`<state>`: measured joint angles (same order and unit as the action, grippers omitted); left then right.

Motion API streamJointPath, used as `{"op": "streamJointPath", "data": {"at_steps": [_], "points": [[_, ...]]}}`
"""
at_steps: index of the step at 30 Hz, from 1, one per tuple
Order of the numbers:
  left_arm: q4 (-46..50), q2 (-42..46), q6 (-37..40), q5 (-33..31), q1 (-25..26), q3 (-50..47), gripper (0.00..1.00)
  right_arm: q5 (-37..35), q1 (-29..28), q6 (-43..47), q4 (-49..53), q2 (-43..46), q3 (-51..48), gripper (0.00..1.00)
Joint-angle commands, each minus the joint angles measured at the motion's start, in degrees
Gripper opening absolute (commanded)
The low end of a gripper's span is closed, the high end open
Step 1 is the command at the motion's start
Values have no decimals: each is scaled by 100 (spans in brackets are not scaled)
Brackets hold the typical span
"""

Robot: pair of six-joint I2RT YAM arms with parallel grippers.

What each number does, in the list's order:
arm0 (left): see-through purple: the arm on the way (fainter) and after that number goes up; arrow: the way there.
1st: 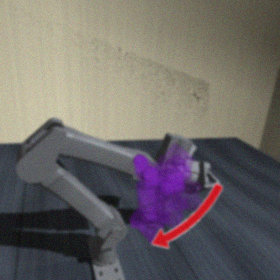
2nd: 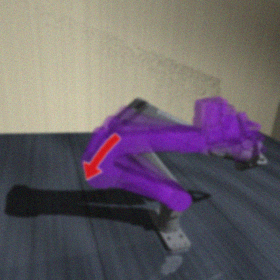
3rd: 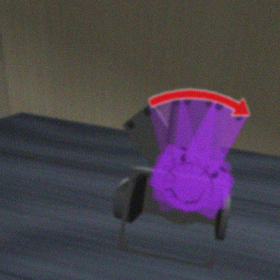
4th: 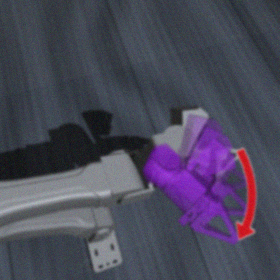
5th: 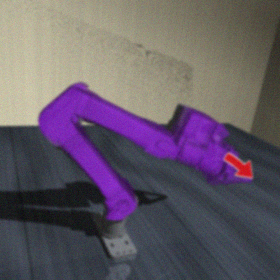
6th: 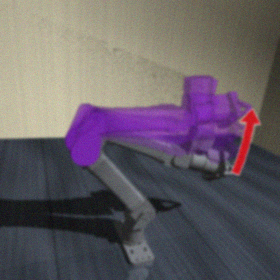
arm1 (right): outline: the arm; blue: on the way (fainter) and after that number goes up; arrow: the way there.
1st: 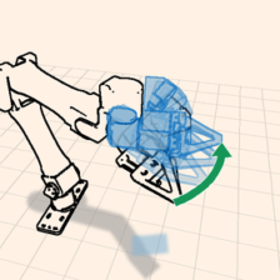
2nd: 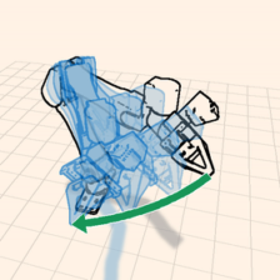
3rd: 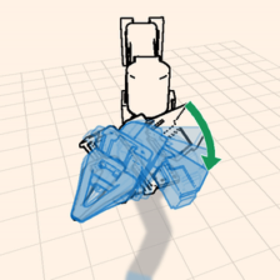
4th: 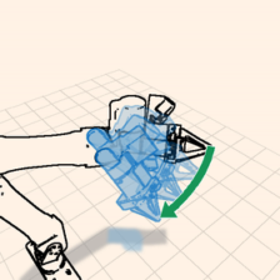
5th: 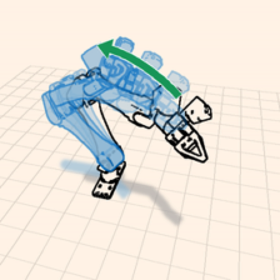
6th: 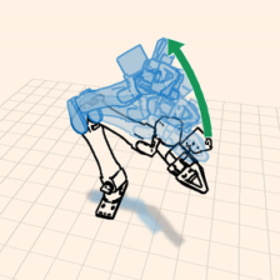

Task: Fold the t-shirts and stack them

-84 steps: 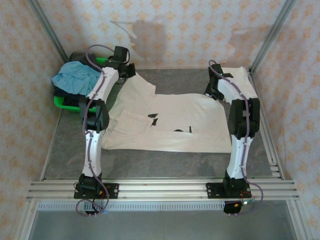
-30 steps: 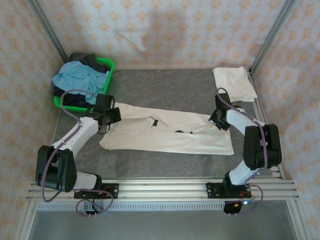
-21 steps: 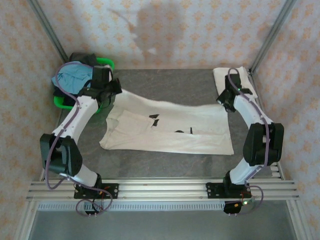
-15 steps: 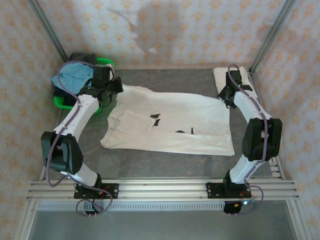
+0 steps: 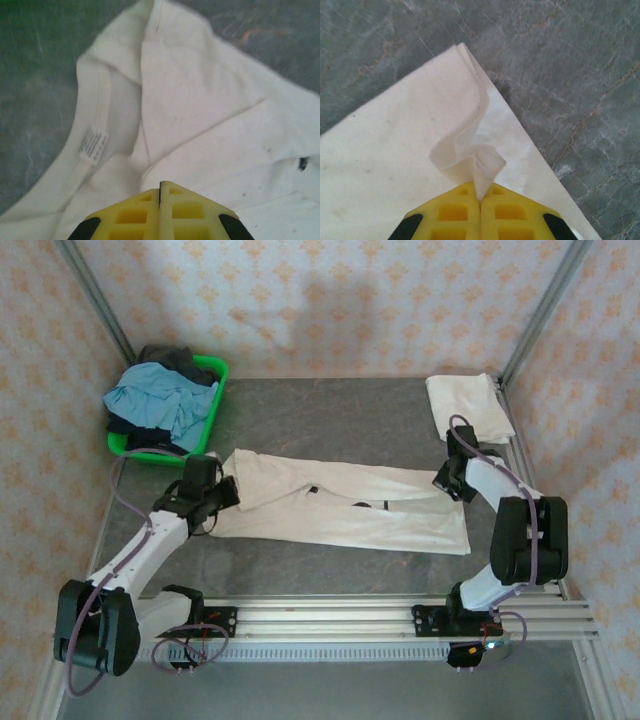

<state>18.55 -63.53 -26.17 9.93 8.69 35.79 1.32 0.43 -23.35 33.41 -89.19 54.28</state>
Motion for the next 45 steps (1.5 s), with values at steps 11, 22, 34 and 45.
{"op": "streamJointPath", "data": {"at_steps": [11, 22, 34, 45], "points": [[207, -904, -134, -117, 292, 644, 11, -584, 6, -191, 440, 579, -490, 21], [194, -2134, 59, -156, 349, 1126, 40, -531, 10, -303, 173, 1000, -779, 36], [-5, -2938, 122, 151, 341, 1284, 3, -398, 108, -362, -389, -436, -362, 22], [315, -1555, -177, -334, -93, 595, 0, -145, 239, -245, -116, -222, -23, 0]]}}
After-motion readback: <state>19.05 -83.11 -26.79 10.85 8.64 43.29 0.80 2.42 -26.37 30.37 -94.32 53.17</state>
